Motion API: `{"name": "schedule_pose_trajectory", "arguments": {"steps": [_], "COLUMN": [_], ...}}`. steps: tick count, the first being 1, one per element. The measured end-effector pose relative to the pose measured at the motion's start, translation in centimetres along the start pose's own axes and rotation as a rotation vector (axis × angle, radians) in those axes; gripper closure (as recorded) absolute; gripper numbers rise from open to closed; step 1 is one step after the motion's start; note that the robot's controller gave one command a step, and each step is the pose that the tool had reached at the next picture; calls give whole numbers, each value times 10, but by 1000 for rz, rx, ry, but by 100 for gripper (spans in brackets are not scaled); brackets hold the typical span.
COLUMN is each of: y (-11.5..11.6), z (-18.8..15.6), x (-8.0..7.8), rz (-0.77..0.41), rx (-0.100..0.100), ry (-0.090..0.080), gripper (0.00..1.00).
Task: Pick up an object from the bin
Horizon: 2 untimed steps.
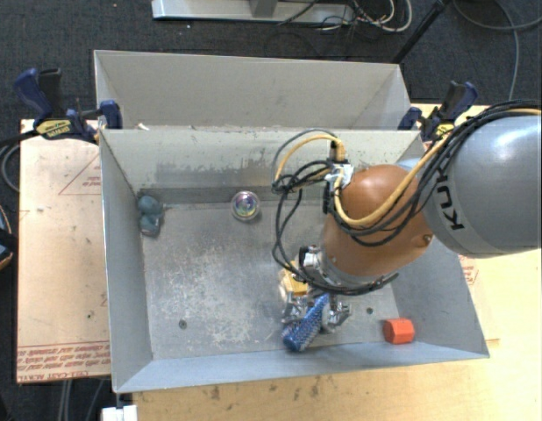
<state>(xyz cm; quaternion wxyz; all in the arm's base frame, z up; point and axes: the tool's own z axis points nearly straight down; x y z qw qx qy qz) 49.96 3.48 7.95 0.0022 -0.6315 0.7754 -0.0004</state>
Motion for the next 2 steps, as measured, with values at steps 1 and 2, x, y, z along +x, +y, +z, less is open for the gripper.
{"name": "schedule_pose_trajectory", "arguments": {"steps": [1,2], "y": [-30,-23], "z": [-107,-160], "x": [12,2], "rz": [-34,-24], "rx": [4,1], "ry": [0,-1], "gripper": [100,100]}}
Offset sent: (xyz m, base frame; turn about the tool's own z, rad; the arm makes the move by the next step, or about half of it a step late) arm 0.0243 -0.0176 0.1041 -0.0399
